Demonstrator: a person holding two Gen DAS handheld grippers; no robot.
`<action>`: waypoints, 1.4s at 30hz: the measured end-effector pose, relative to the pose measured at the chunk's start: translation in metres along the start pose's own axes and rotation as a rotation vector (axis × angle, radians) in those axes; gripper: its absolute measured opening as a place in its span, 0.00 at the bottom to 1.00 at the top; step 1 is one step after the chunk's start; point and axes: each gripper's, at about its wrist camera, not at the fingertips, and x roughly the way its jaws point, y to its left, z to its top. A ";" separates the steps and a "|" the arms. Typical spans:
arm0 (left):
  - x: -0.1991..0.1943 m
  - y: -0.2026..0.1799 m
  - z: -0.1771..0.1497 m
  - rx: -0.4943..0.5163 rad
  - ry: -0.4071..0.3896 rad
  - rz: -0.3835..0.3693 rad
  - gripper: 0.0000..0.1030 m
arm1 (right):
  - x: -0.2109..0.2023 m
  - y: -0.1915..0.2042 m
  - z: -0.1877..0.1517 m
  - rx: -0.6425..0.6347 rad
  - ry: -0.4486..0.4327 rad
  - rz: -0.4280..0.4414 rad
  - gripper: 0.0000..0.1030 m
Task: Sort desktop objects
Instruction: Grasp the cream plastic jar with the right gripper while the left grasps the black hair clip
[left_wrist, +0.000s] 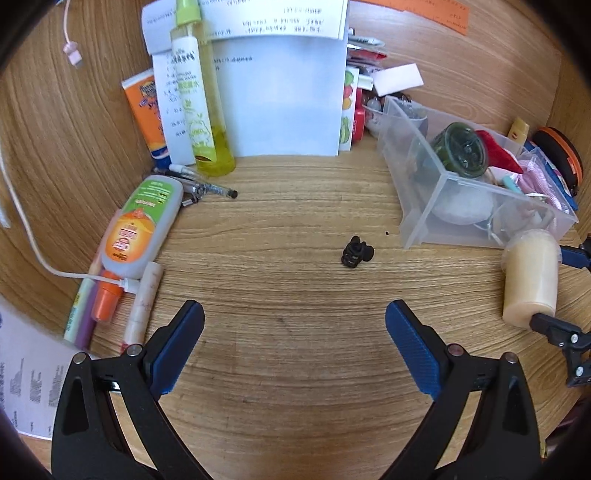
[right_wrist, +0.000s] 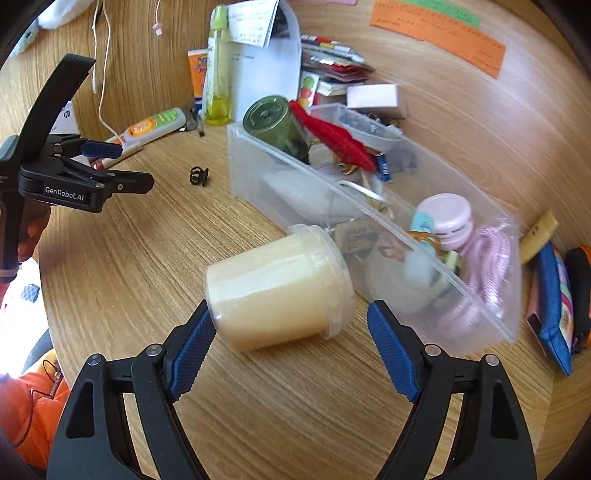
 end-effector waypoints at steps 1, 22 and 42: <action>0.003 0.000 0.001 0.001 0.005 0.000 0.97 | 0.004 0.001 0.002 -0.005 0.010 0.003 0.78; 0.047 -0.023 0.031 0.065 0.023 -0.014 0.77 | 0.022 -0.002 0.010 0.029 -0.060 0.105 0.68; 0.038 -0.021 0.020 0.060 -0.032 -0.050 0.22 | 0.008 -0.006 0.013 0.058 -0.092 0.120 0.65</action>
